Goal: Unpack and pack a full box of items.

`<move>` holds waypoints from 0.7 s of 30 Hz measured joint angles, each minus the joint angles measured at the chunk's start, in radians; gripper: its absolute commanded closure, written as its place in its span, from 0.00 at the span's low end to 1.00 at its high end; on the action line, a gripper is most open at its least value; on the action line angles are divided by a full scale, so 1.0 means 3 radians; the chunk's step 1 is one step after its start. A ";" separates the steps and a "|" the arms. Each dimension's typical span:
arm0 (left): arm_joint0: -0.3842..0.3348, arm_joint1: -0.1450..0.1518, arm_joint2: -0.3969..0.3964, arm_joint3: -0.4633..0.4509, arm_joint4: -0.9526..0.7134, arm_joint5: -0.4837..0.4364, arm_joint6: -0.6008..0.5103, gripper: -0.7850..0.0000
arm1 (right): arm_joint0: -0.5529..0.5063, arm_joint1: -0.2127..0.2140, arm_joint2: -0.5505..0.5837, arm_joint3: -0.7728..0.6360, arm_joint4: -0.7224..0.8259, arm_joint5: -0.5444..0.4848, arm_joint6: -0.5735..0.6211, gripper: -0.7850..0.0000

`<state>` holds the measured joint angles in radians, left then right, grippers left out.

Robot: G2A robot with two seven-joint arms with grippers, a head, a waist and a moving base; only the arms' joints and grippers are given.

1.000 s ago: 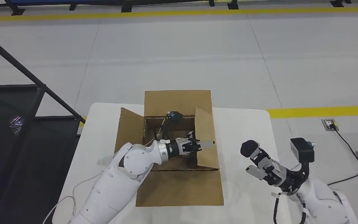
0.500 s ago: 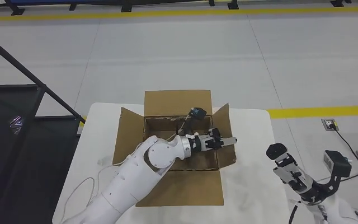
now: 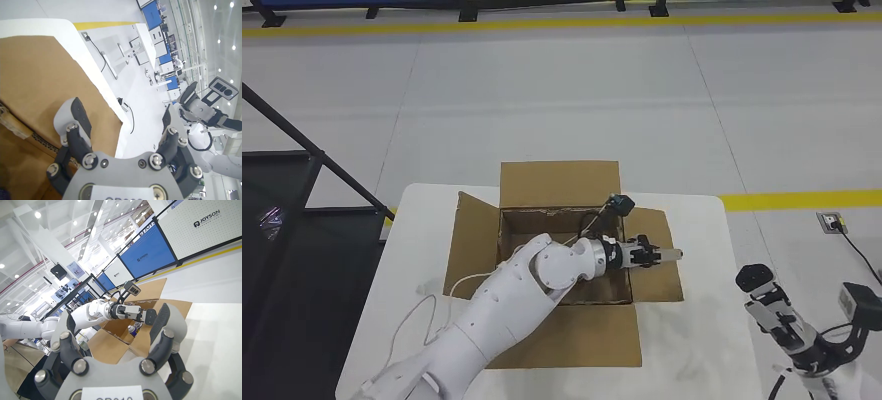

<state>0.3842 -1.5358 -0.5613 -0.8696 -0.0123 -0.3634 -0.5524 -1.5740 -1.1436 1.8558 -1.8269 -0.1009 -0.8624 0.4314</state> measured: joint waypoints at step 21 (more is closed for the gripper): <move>0.0420 0.0340 -0.1037 -0.0834 0.0234 -0.0439 -0.0140 0.00 | 0.0130 -0.0004 -0.0177 -0.0614 -0.0961 0.0410 -0.0085 0.00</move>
<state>0.5101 -1.4338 -0.8724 -1.1197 0.0578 -0.4952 -0.5944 -1.5351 -1.1448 1.8027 -2.0111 -0.3893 -0.7393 0.4061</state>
